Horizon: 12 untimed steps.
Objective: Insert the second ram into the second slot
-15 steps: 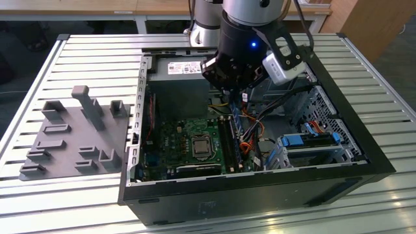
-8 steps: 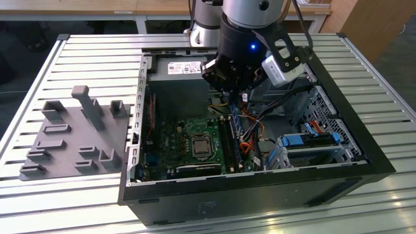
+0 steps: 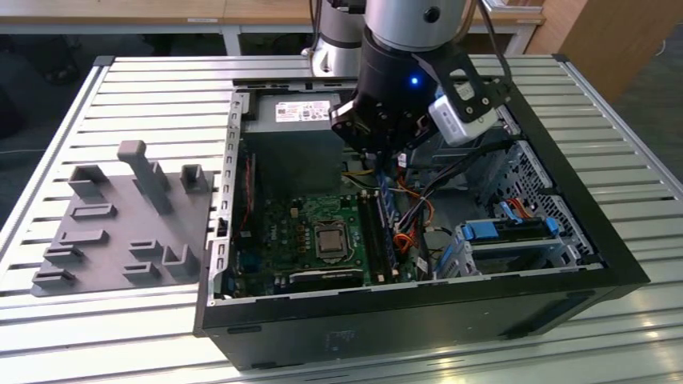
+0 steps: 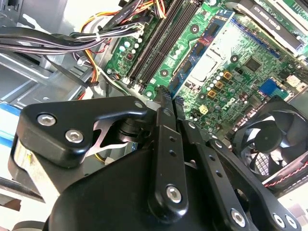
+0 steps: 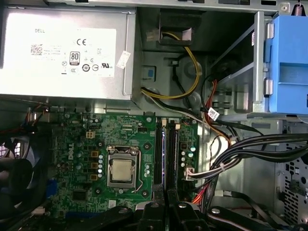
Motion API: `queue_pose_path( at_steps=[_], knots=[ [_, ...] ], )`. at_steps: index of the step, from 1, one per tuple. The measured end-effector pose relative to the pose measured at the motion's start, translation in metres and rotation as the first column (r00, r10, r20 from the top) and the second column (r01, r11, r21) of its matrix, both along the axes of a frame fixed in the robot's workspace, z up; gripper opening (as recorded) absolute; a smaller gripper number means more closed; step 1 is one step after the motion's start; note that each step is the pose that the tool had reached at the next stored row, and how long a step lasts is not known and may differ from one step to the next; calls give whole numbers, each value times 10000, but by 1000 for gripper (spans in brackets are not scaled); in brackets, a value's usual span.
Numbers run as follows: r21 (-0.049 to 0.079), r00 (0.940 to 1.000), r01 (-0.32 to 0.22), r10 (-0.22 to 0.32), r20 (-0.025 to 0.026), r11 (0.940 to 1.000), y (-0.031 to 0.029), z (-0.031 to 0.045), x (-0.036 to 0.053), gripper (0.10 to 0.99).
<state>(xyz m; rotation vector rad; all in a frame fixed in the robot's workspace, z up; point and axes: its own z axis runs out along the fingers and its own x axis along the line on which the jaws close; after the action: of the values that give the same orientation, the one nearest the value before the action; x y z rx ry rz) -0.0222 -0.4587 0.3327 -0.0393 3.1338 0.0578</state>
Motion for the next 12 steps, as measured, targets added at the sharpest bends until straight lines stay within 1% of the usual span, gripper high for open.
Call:
queue_pose_path(
  at_steps=[12],
  knots=[
    [0,10000,1,-1,-23,10000,0,-54,0,137]
  ],
)
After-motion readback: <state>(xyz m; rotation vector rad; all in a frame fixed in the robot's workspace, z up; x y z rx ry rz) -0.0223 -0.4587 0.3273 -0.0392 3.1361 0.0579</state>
